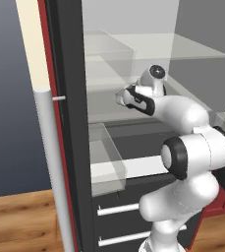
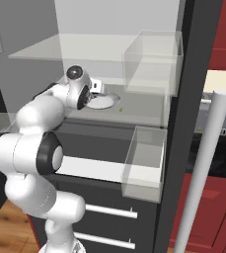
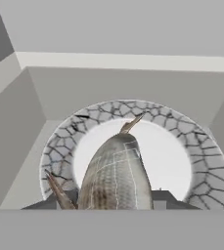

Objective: Transport the fish from the fridge to the microwave and turn on the microwave.

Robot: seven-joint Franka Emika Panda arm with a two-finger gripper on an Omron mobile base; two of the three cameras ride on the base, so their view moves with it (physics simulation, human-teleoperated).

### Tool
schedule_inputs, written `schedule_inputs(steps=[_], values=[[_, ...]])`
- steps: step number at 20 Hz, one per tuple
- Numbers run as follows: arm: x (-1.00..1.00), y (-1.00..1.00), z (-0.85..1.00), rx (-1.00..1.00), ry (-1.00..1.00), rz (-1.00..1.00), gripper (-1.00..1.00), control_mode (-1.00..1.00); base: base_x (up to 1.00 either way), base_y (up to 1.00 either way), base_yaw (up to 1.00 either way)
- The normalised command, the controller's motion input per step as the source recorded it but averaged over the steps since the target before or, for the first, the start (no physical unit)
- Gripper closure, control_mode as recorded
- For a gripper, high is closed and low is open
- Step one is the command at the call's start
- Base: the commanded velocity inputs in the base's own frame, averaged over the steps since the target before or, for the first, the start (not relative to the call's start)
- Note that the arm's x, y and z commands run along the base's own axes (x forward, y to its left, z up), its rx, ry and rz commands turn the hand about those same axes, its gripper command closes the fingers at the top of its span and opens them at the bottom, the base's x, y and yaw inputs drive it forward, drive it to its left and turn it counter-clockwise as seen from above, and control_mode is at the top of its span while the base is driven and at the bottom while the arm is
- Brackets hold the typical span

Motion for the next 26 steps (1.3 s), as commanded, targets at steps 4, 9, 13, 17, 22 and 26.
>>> schedule_inputs(steps=[4, 9, 13, 17, 22, 26], values=[[-0.81, 0.00, 0.16, 0.00, 0.02, 0.00, 1.00, -1.00, 0.00, 0.00, 0.00], [-0.98, 0.00, 0.02, 0.00, 0.02, 0.00, 1.00, -1.00, 0.00, 0.00, 0.00], [-0.99, 0.00, 0.29, 0.00, 0.06, 0.00, 1.00, -1.00, 0.00, 0.00, 0.00], [-0.86, 0.00, 0.53, 0.00, 0.14, 0.00, 1.00, -1.00, 0.00, 0.00, 0.00], [-0.74, 0.00, 0.40, 0.00, 0.03, 0.00, 1.00, -1.00, 0.00, 0.00, 0.00], [-0.80, 0.00, 0.37, 0.00, 0.00, 0.00, 1.00, -1.00, 0.00, 0.00, 0.00]])
